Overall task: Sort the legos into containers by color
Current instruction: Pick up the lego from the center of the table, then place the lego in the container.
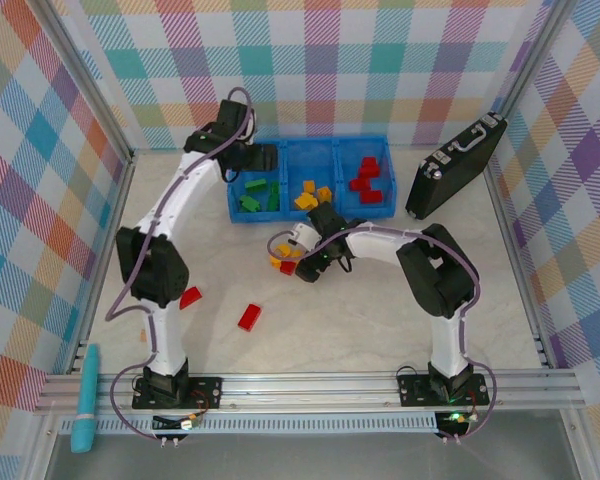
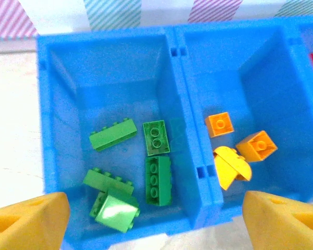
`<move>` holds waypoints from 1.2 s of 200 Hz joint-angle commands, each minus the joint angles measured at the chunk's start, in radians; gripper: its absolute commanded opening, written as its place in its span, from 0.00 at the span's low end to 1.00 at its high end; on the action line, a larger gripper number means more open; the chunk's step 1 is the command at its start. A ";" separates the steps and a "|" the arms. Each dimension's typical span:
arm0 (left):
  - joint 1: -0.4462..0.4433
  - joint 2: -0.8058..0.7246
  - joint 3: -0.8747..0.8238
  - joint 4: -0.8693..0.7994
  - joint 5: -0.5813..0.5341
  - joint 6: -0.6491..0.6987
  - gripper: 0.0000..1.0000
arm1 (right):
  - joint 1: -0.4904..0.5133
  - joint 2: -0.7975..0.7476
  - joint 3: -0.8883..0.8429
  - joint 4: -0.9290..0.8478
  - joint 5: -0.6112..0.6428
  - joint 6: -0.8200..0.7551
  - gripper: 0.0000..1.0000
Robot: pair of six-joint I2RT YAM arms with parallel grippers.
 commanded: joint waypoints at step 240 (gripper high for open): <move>0.051 -0.826 -0.855 0.075 0.045 0.220 1.00 | -0.165 0.322 0.939 -0.504 0.055 0.152 0.59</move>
